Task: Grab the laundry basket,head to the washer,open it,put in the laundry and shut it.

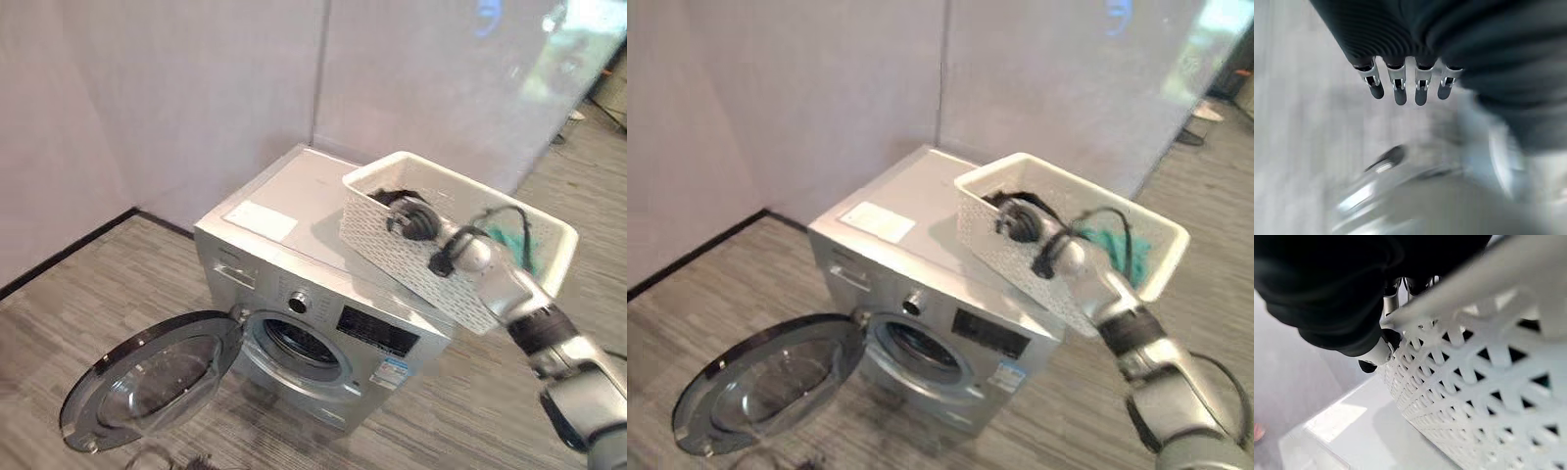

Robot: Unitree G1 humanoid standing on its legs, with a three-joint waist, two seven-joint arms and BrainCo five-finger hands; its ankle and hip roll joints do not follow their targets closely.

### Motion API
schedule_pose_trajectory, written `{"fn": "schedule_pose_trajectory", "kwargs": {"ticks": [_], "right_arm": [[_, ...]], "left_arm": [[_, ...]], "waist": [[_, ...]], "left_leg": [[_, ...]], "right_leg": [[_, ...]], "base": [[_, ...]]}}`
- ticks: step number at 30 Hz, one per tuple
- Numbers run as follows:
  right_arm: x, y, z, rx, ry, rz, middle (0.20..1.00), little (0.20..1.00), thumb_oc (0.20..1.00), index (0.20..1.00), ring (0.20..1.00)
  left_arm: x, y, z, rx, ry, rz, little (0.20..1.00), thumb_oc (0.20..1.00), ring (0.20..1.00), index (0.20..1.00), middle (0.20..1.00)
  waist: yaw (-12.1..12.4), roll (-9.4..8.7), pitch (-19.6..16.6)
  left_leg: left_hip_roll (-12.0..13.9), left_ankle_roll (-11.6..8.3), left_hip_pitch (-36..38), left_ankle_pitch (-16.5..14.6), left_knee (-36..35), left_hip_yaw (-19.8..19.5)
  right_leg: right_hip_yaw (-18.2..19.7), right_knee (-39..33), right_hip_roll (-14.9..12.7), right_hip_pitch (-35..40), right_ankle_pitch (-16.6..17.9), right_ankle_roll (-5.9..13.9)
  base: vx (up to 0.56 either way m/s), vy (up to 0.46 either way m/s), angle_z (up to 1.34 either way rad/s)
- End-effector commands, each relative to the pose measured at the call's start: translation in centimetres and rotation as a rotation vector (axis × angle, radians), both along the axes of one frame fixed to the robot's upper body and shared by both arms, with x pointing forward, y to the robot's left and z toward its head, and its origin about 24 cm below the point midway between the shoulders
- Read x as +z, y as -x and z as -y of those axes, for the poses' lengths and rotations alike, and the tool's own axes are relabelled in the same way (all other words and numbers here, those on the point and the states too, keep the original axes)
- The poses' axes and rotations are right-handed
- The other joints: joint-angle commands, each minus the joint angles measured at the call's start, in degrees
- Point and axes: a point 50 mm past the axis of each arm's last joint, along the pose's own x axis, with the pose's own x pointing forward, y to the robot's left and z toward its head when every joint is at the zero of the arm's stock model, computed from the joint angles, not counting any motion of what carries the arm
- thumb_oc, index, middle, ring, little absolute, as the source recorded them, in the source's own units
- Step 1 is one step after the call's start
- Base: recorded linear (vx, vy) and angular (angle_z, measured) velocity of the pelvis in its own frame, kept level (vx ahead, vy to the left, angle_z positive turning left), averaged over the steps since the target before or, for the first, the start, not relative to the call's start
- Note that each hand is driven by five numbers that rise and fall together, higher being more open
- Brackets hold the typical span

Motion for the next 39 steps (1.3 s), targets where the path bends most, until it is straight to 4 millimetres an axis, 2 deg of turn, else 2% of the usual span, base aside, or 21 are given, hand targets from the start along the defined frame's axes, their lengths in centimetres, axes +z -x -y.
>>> {"fn": "schedule_pose_trajectory", "kwargs": {"ticks": [1,2,4,7,10,11,14,17,18,22,26,31,32,37,39], "right_arm": [[0.3,0.4,-1.0,0.102,-0.123,-0.023,0.2,0.2,0.2,0.2,0.2],[0.1,0.9,-1.3,0.125,-0.141,-0.017,0.2,0.2,0.2,0.2,0.2],[0.1,1.0,-1.3,0.125,-0.141,-0.017,0.2,0.2,0.2,0.2,0.2],[0.2,1.2,-3.0,0.189,-0.169,-0.007,0.2,0.2,0.2,0.2,0.2],[0.2,1.1,-3.6,0.203,-0.173,-0.002,0.2,0.2,0.2,0.2,0.2],[0.8,1.1,-4.4,0.24,-0.175,0.018,0.2,0.2,0.2,0.2,0.2],[0.9,0.9,-4.7,0.242,-0.173,0.019,0.2,0.2,0.2,0.2,0.2],[1.8,0.6,-5.8,0.28,-0.158,0.042,0.2,0.2,0.2,0.2,0.2],[3.2,0.1,-7.1,0.322,-0.144,0.07,0.2,0.2,0.2,0.2,0.2],[3.4,0.4,-9.2,0.384,-0.124,0.055,0.2,0.2,0.2,0.2,0.2],[2.5,0.0,-8.2,0.3,-0.078,0.036,0.2,0.2,0.2,0.2,0.2],[0.9,-0.5,-5.7,0.158,-0.043,0.021,0.2,0.2,0.2,0.2,0.2],[0.5,-0.4,-5.0,0.119,-0.035,0.019,0.2,0.2,0.2,0.2,0.2],[-1.1,0.5,-1.5,-0.013,-0.052,0.014,0.2,0.2,0.2,0.2,0.2],[-1.3,0.7,-1.1,-0.024,-0.053,0.013,0.2,0.2,0.2,0.2,0.2]], "left_arm": [[0.3,-1.6,-0.7,-0.069,-0.025,-0.001,1.0,1.0,1.0,1.0,1.0],[0.3,-1.4,-0.7,-0.078,-0.026,-0.012,1.0,1.0,1.0,1.0,1.0],[0.4,-1.3,-0.8,-0.078,-0.026,-0.012,1.0,1.0,1.0,1.0,1.0],[0.5,-1.4,-1.3,-0.079,-0.032,-0.018,1.0,1.0,1.0,1.0,1.0],[0.6,-1.3,-1.6,-0.081,-0.041,-0.022,1.0,1.0,1.0,1.0,1.0],[0.6,-1.2,-1.7,-0.077,-0.045,-0.024,1.0,1.0,1.0,1.0,1.0],[0.7,-1.4,-1.9,-0.081,-0.049,-0.016,1.0,1.0,1.0,1.0,1.0],[0.8,-1.3,-2.1,-0.08,-0.054,-0.018,1.0,1.0,1.0,1.0,1.0],[0.9,-1.5,-2.6,-0.074,-0.061,-0.012,1.0,1.0,1.0,1.0,1.0],[1.1,-2.1,-2.8,-0.037,-0.068,0.014,1.0,1.0,1.0,1.0,1.0],[1.0,-2.8,-2.4,-0.034,-0.049,0.034,1.0,1.0,1.0,1.0,1.0],[0.6,-2.4,-1.3,-0.06,-0.031,0.038,1.0,1.0,1.0,1.0,1.0],[0.5,-2.3,-0.9,-0.067,-0.019,0.03,1.0,1.0,1.0,1.0,1.0],[0.2,-2.1,0.3,-0.071,0.015,0.019,1.0,1.0,1.0,1.0,1.0],[0.1,-2.0,0.5,-0.081,0.02,0.015,1.0,1.0,1.0,1.0,1.0]], "waist": [[1.73,-3.27,2.91],[2.19,-3.43,2.67],[2.23,-3.46,2.71],[3.26,-4.02,2.74],[3.62,-4.29,2.73],[4.04,-4.67,2.77],[4.45,-4.85,2.81],[4.91,-5.27,2.83],[5.57,-5.7,2.85],[6.07,-5.83,3.34],[5.55,-5.12,3.38],[5.58,-4.42,3.77],[5.45,-4.11,3.77],[4.42,-2.83,3.35],[4.34,-2.62,3.22]], "left_leg": [[0.33,-0.14,-1.93,2.78,-0.82,0.59],[0.5,-0.69,-1.36,1.62,-0.82,-0.03],[0.5,-0.71,-1.26,1.56,-0.82,-0.01],[0.45,-0.79,-1.54,1.5,-0.82,-0.03],[0.39,-0.79,-1.61,1.44,-0.82,-0.09],[0.38,-0.82,-1.63,1.42,-0.82,-0.2],[0.29,-0.78,-1.75,1.39,-0.82,-0.37],[0.18,-0.75,-1.92,1.37,-0.82,-0.58],[-0.13,-0.68,-2.14,1.36,-0.82,-0.91],[-0.14,-0.62,-2.39,1.33,-0.82,-1.26],[-0.1,-0.44,-2.14,1.23,-0.82,-1.54],[0.02,-0.28,-2.04,1.37,-0.75,-2.19],[-0.01,0.29,-2.33,2.42,-0.79,-1.54],[0.03,0.48,-1.48,2.03,-0.53,-1.38],[0.04,0.51,-1.27,1.94,-0.52,-1.29]], "right_leg": [[2.42,-0.55,-1.25,0.77,1.92,1.93],[3.05,-0.63,-1.06,1.27,1.02,2.46],[3.07,-0.59,-1.06,1.33,0.97,2.47],[2.94,-0.86,-1.02,1.11,1.19,2.58],[2.92,-0.97,-1.02,1.1,1.31,2.63],[2.9,-1.1,-1.01,1.14,1.39,2.65],[2.75,-1.02,-1.05,1.16,1.46,2.65],[2.52,-1.03,-1.1,1.22,1.48,2.68],[2.41,-0.87,-1.22,1.16,1.52,2.69],[2.45,-0.66,-1.15,0.84,1.35,2.42],[2.38,-0.15,-1.09,1.17,0.77,2.11],[2.03,0.41,-0.93,1.39,0.2,1.81],[1.18,0.45,-1.04,1.09,0.92,1.26],[1.35,0.73,-0.93,1.76,0.32,1.26],[1.47,0.81,-0.93,1.83,0.26,1.28]], "base": [[0.1,-0.043,0.04],[0.1,-0.036,0.02],[0.05,-0.008,-0.05],[0.01,0.002,-0.04],[0.0,0.0,0.0],[0.0,0.0,0.0],[0.01,0.003,0.02],[0.03,0.024,0.14],[0.03,0.041,0.12],[0.02,0.014,0.03],[0.0,0.0,0.0],[-0.02,-0.006,0.03],[-0.07,0.002,0.07],[-0.02,0.0,0.03],[0.0,0.0,0.0]]}}
